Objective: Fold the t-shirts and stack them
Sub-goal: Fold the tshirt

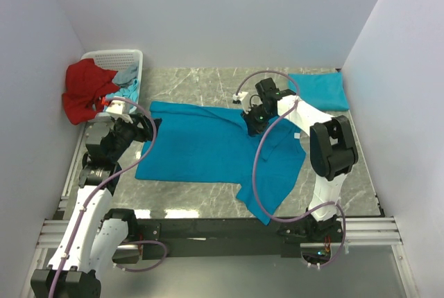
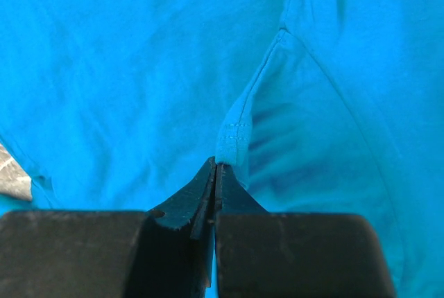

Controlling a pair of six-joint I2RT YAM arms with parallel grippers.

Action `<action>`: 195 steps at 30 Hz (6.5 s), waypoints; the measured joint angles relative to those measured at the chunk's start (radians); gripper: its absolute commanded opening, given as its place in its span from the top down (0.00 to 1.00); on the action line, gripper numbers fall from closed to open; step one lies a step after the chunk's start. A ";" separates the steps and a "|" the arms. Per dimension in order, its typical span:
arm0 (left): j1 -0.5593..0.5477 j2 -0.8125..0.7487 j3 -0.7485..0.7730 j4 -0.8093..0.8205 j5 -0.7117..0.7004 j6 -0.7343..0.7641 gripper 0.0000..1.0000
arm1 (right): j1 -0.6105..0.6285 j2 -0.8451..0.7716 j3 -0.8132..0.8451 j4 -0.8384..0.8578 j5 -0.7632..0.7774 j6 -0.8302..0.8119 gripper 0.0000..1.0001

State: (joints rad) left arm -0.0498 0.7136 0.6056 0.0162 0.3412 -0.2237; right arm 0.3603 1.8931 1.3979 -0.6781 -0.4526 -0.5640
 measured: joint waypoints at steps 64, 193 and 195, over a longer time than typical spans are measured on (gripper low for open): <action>0.000 0.010 0.000 0.000 0.003 0.000 0.25 | -0.034 0.030 -0.016 -0.021 0.241 -0.039 1.00; -0.131 1.662 1.378 -0.735 -0.961 -0.311 0.79 | -0.332 -0.043 0.014 0.071 -0.114 0.207 0.65; -0.135 1.651 1.363 -0.734 -0.967 -0.311 0.82 | -0.332 -0.043 0.014 0.069 -0.114 0.207 0.65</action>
State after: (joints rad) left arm -0.1848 2.3642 1.9682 -0.7181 -0.6258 -0.5346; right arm 0.0280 1.8496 1.4117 -0.6086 -0.5671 -0.3573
